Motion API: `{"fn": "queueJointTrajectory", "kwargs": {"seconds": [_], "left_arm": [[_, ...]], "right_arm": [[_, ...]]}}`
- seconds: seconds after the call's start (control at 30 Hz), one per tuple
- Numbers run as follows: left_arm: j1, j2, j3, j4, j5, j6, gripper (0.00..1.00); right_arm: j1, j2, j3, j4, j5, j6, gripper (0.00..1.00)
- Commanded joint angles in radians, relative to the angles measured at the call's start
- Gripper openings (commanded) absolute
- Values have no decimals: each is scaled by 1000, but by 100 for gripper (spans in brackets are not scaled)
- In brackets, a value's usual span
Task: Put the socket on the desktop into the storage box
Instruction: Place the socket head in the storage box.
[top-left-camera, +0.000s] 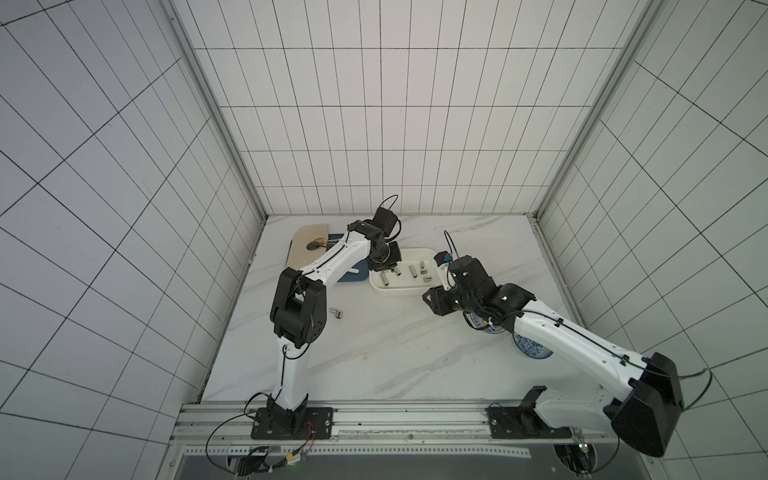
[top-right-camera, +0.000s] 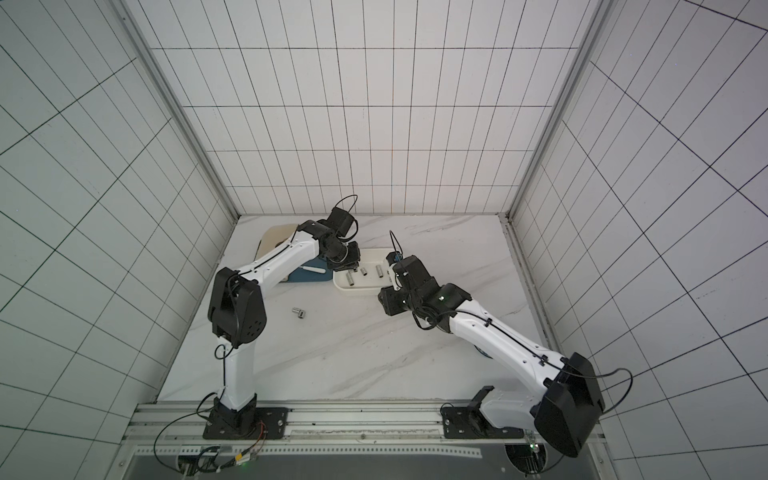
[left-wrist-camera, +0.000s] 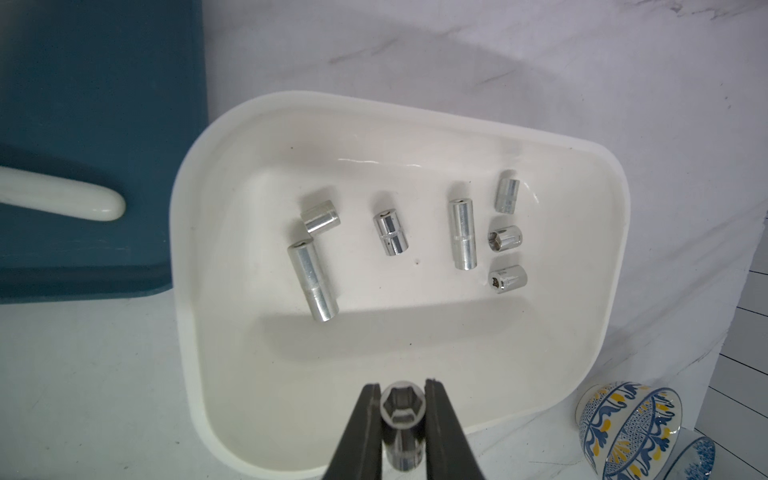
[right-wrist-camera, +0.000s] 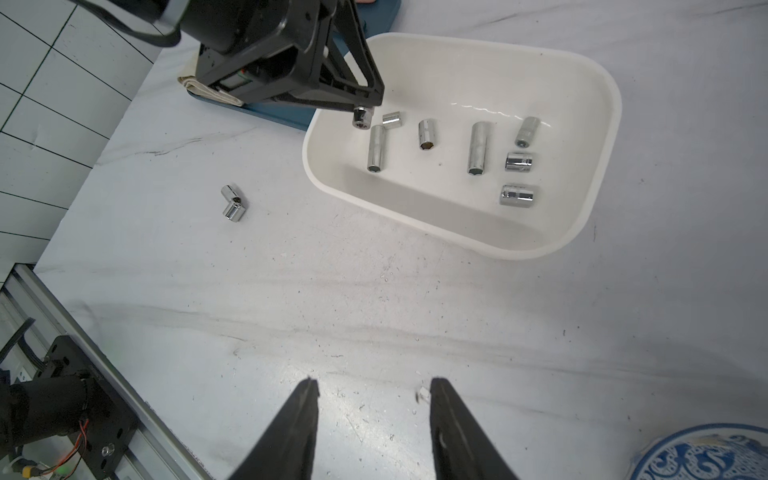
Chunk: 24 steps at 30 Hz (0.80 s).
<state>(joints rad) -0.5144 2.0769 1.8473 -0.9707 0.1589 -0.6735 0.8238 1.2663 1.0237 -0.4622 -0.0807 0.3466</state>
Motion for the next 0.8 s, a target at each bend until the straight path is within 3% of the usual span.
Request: {"fn": "queueJointTrajectory", "kwargs": {"seconds": [0.0,0.33,0.77], "left_arm": [[-13,51,61,-14,13,13,10],[-23,197,215,-20,13,43,10],[-24,295,308,-19,27,69,10]], "right_arm": [[-17,-13,-31,-19,19,9,47],[-35,-23,-60,-20,16,16,47],[-52,-42,-82,-21,20,27,47]]}}
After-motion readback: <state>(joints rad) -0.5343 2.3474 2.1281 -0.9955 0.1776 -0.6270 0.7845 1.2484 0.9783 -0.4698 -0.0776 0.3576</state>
